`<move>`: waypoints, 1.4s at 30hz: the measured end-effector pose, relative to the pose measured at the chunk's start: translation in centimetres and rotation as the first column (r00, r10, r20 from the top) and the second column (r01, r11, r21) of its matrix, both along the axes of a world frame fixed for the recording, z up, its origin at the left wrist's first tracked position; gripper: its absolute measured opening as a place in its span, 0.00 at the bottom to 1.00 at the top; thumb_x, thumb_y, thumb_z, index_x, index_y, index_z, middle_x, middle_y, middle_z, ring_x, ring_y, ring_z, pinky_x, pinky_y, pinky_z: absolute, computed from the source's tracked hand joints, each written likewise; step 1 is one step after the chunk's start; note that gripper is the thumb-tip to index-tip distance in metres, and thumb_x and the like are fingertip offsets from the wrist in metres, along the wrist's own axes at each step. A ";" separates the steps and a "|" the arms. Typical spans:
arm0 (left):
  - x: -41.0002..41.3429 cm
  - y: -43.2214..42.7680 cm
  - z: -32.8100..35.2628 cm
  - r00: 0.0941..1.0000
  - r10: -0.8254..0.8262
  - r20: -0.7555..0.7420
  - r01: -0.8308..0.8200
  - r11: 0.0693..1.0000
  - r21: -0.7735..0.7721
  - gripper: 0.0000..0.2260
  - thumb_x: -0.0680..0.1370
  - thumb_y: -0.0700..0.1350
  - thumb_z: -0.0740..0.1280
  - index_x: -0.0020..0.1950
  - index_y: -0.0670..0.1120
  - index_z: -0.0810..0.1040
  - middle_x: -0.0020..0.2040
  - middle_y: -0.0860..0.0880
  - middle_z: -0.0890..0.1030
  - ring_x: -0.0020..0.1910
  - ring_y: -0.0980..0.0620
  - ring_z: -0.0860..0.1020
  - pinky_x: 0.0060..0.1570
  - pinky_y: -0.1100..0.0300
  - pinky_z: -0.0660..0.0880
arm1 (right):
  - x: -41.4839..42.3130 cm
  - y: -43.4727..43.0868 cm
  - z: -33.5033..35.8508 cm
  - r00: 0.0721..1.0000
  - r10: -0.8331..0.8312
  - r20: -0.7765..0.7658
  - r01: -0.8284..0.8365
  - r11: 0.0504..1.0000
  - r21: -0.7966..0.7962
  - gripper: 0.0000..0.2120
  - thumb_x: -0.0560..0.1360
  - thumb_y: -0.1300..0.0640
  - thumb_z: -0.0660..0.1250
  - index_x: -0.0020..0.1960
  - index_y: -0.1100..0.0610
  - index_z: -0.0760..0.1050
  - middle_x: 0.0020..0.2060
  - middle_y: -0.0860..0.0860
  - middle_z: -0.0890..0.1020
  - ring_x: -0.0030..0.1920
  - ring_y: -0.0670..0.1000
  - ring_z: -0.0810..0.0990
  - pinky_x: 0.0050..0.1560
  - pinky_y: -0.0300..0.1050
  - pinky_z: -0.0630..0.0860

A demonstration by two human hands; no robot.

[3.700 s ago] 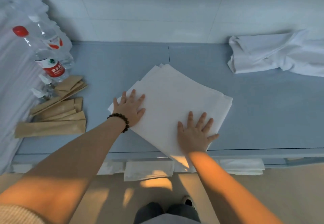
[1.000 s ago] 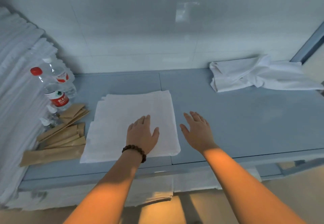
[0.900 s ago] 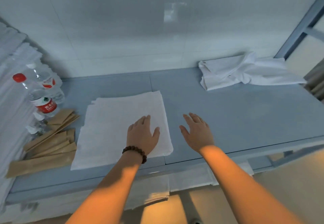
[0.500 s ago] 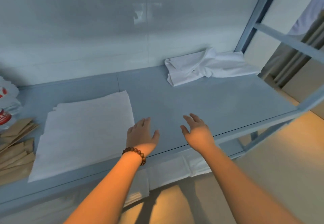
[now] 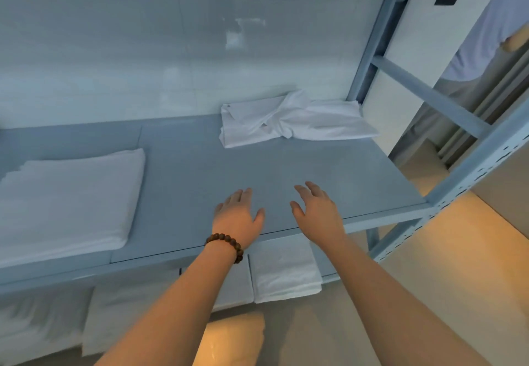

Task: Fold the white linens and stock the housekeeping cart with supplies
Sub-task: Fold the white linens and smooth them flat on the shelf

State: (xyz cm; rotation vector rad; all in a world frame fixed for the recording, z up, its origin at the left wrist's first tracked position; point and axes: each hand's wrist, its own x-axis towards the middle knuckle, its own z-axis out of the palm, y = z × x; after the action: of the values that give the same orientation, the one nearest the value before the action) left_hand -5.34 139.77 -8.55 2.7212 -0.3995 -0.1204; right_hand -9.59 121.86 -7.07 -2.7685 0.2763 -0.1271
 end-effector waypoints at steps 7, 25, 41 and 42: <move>0.6 -6.1 0.2 0.999 0.051 0.000 -0.051 0.999 -0.009 0.28 0.80 0.58 0.55 0.77 0.48 0.57 0.76 0.47 0.62 0.73 0.47 0.62 0.72 0.50 0.57 | 0.8 -5.8 -0.7 0.999 0.041 -0.005 -0.040 0.999 0.027 0.22 0.81 0.48 0.57 0.73 0.53 0.64 0.74 0.55 0.63 0.72 0.55 0.63 0.70 0.52 0.62; 9.5 -12.8 -2.1 0.996 0.085 0.039 -0.085 0.996 0.002 0.27 0.79 0.57 0.56 0.76 0.46 0.60 0.74 0.47 0.65 0.72 0.48 0.63 0.70 0.51 0.59 | 11.5 -12.6 -3.1 0.993 0.097 -0.062 -0.094 0.994 0.047 0.22 0.81 0.50 0.56 0.74 0.54 0.63 0.75 0.55 0.62 0.73 0.54 0.61 0.71 0.51 0.60; 21.8 -16.5 -7.5 0.974 0.171 0.149 -0.184 0.980 0.078 0.34 0.78 0.61 0.58 0.78 0.50 0.50 0.79 0.47 0.51 0.77 0.46 0.49 0.74 0.46 0.53 | 24.8 -21.1 -9.4 0.984 0.171 0.054 -0.164 0.979 -0.117 0.30 0.77 0.47 0.62 0.76 0.52 0.58 0.77 0.54 0.55 0.77 0.54 0.51 0.74 0.52 0.55; 23.2 -16.6 -8.0 0.972 0.179 0.154 -0.193 0.978 0.081 0.35 0.77 0.61 0.58 0.78 0.51 0.48 0.79 0.48 0.49 0.78 0.46 0.47 0.74 0.45 0.52 | 26.4 -21.6 -9.8 0.983 0.170 0.071 -0.161 0.979 -0.125 0.32 0.77 0.46 0.63 0.76 0.51 0.56 0.77 0.53 0.53 0.77 0.54 0.49 0.74 0.53 0.53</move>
State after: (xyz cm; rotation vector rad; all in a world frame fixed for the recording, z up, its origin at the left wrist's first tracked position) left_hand 17.90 123.19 -16.56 2.8549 -0.1801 0.1145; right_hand 16.76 100.24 -16.85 -2.8814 0.0167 -0.2198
